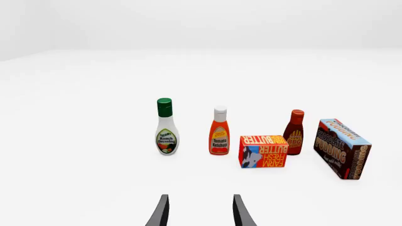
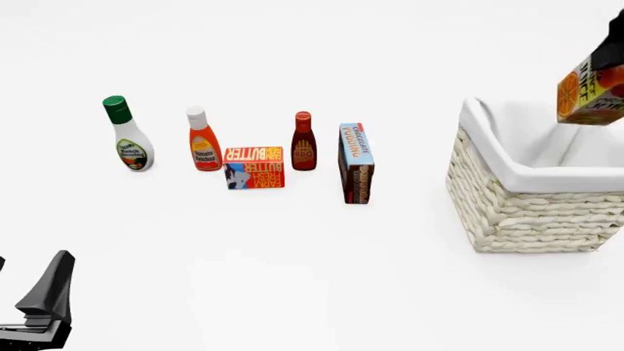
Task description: Pick the orange juice and place it in the basket.
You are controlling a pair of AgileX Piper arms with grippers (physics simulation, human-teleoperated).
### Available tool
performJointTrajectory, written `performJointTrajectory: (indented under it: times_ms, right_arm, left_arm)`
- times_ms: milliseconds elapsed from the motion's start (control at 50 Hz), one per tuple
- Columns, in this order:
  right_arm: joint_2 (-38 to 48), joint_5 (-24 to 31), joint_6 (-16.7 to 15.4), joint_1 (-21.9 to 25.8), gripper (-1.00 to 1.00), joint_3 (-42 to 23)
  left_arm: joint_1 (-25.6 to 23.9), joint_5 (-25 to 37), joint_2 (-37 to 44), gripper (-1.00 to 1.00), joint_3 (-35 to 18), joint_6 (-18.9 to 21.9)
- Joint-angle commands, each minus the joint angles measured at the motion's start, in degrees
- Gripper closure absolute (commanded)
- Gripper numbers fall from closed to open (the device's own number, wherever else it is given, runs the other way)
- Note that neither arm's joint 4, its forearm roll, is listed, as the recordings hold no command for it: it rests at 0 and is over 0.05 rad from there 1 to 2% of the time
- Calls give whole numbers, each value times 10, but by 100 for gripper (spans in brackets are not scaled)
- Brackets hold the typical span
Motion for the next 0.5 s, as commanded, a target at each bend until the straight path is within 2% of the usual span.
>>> performJointTrajectory:
  times_ms: [20, 280, 500]
  right_arm:
    - [10, 0, 16, -6, 100, -5]
    - [44, 0, 45, 16, 100, -23]
    - [61, 0, 46, 0, 100, -10]
  left_arm:
    - [0, 0, 0, -100, 0, 0]
    - [0, 0, 0, -100, 0, 0]
    - [0, 0, 0, -100, 0, 0]
